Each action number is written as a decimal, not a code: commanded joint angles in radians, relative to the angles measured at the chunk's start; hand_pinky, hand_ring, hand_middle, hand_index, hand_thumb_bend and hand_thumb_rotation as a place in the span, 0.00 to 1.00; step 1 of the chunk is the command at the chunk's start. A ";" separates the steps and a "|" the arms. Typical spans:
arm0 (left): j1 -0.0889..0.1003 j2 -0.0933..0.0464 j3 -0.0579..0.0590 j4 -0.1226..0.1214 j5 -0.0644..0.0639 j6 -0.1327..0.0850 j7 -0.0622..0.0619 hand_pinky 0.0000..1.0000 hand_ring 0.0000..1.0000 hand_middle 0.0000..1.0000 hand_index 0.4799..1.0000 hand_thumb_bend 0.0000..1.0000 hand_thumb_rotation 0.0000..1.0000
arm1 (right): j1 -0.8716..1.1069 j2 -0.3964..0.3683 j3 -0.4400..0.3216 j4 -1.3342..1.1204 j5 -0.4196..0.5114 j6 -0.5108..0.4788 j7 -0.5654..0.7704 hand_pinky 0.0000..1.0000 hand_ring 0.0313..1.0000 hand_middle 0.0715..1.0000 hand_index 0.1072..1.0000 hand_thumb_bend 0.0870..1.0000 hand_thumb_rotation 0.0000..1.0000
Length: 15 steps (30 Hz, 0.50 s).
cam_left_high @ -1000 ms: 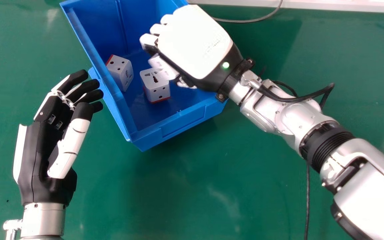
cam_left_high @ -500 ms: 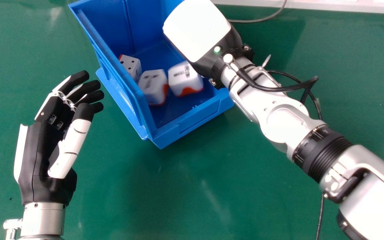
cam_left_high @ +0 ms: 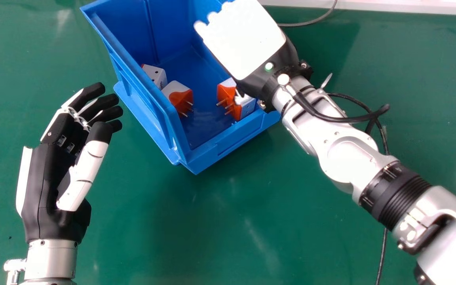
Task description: Pick all objects and put in blue box
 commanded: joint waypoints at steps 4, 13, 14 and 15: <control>0.009 -0.005 -0.005 -0.030 0.006 -0.014 0.004 0.75 0.76 0.77 0.57 0.70 0.54 | 0.129 -0.049 -0.109 -0.209 0.085 -0.038 -0.103 0.91 0.93 0.94 0.94 0.94 0.49; 0.005 -0.002 -0.011 -0.031 0.001 -0.004 0.003 0.75 0.76 0.77 0.56 0.71 0.54 | 0.403 -0.106 -0.247 -0.509 0.163 -0.091 -0.168 0.95 0.97 0.97 0.97 0.97 0.53; 0.002 -0.002 -0.010 -0.026 0.000 -0.006 0.001 0.75 0.76 0.77 0.56 0.71 0.54 | 0.425 -0.111 -0.258 -0.525 0.173 -0.102 -0.168 0.95 0.97 0.97 0.97 0.97 0.53; 0.001 -0.002 -0.011 -0.026 -0.001 -0.005 0.000 0.75 0.76 0.77 0.56 0.71 0.54 | 0.451 -0.116 -0.267 -0.540 0.181 -0.110 -0.170 0.95 0.97 0.97 0.97 0.97 0.53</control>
